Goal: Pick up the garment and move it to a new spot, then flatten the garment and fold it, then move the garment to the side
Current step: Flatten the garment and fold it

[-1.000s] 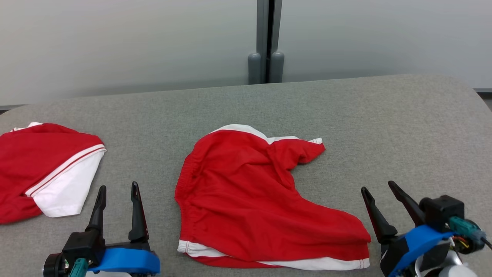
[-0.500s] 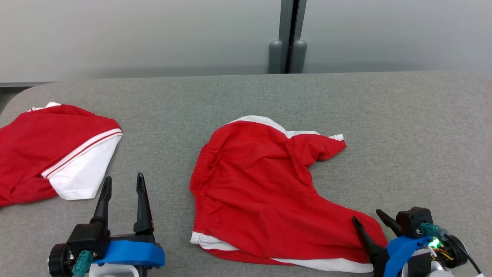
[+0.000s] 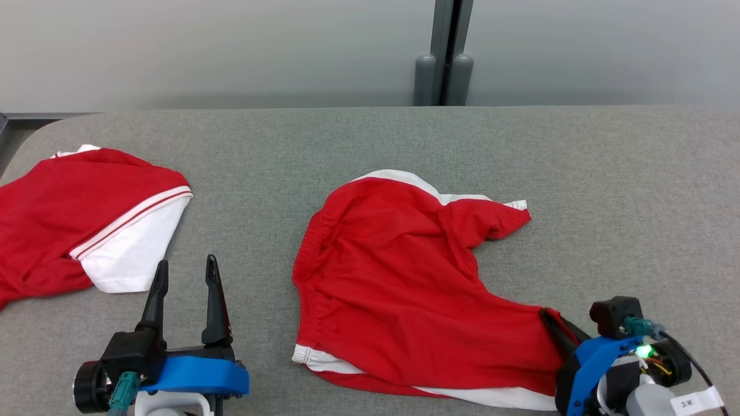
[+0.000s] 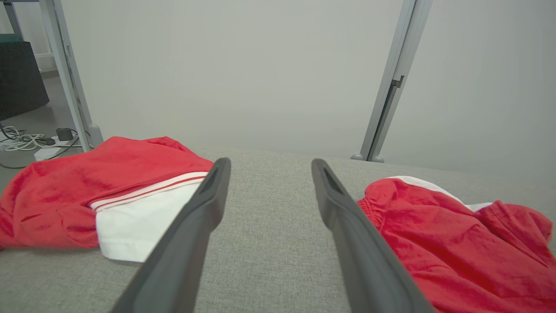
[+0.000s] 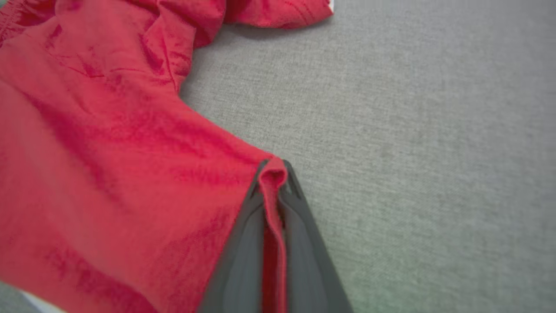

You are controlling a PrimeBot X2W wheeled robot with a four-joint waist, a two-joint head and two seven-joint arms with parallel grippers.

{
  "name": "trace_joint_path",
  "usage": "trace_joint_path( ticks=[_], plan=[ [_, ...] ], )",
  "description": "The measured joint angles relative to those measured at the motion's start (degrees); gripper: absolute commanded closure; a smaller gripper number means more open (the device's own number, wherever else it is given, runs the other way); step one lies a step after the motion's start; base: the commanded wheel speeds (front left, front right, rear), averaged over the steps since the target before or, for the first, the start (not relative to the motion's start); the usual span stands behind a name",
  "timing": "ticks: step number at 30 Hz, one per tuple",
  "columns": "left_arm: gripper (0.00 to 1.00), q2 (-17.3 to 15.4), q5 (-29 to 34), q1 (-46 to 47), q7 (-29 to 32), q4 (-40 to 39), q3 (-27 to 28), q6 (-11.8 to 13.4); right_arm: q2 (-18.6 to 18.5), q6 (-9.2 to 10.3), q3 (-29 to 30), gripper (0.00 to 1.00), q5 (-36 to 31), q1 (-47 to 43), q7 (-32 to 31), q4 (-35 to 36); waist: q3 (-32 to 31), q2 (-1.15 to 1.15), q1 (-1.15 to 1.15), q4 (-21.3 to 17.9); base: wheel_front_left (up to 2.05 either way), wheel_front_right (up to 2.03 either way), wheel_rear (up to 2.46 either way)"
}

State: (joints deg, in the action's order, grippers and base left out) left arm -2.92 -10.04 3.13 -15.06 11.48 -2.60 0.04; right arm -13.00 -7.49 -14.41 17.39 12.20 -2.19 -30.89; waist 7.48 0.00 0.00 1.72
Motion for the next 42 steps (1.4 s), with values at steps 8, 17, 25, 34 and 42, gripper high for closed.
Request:
trace_joint_path(
  ticks=[8, 17, 25, 34, 42],
  plan=[
    [0.0, 0.0, -0.1, 0.5, 0.0, 0.0, -0.4, 0.2, -1.6, 0.0, 2.4, 1.0, 1.5, 6.9, 3.4, -3.1, 0.3, 0.0, 0.0, 0.3, 0.0, 0.0, 0.0],
    [0.0, 0.0, 0.0, 1.5, 0.0, 0.4, -0.3, -0.1, -1.7, 0.0, 4.1, 1.0, 0.5, 14.4, 6.7, -11.0, 0.8, 0.0, 0.0, 1.1, 0.0, 0.0, 0.0],
    [0.0, 0.0, 0.3, 1.5, 0.0, 0.4, -0.2, 0.0, 0.9, 0.0, 2.9, 0.0, 0.5, 17.3, 10.9, -17.7, 0.8, 0.0, 0.0, -0.3, 0.0, 0.0, 0.0],
    [0.0, 0.0, 1.9, -0.1, 0.0, 0.6, 2.2, -0.7, 1.3, 0.0, 2.5, 0.0, 1.5, 16.1, 16.8, -12.6, -1.5, 0.0, 0.0, -4.6, 0.0, 0.0, 0.0],
    [0.0, 0.0, 2.8, -2.5, 0.0, 0.0, 3.6, -0.8, 2.6, 0.0, 6.3, 0.0, 0.2, 8.6, 17.2, -1.5, -3.7, 0.0, 0.0, -8.2, 0.0, 0.0, 0.0]
  ],
)
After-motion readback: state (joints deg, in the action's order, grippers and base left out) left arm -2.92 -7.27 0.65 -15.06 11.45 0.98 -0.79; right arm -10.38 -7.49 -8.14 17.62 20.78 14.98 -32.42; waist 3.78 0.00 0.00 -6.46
